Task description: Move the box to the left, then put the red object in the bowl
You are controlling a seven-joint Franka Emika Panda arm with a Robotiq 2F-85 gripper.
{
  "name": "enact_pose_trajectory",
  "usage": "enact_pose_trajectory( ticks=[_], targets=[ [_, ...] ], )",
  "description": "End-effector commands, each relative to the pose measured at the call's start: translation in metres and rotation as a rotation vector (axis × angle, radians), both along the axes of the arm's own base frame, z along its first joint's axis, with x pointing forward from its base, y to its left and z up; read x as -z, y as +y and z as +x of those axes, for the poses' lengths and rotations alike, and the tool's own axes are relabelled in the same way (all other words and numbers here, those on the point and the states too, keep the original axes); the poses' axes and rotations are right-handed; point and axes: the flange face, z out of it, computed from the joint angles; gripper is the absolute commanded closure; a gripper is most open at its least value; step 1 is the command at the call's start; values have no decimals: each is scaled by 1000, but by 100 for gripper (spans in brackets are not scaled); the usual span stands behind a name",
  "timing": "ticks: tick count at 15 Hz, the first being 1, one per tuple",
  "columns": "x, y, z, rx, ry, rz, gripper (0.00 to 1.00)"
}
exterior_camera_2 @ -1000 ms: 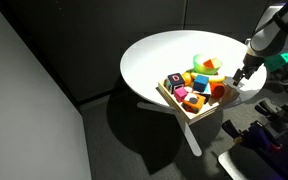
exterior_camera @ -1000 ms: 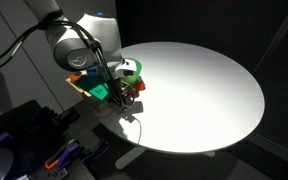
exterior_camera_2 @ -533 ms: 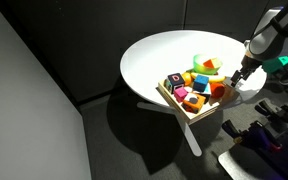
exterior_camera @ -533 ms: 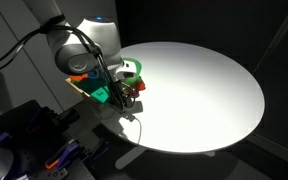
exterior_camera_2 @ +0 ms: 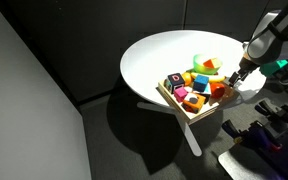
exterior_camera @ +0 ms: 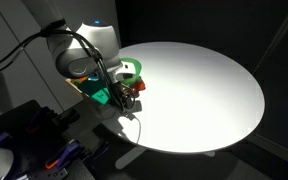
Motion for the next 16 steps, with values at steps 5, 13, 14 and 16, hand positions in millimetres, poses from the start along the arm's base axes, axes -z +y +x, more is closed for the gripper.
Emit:
enact_pose_trajectory(
  ticks=[5, 13, 14, 16],
  targets=[
    [5, 3, -3, -36, -18, 4, 0],
    [7, 20, -8, -48, -10, 21, 0],
    [8, 22, -9, -51, -9, 23, 0],
    [8, 25, -9, -52, -8, 25, 0]
  ],
)
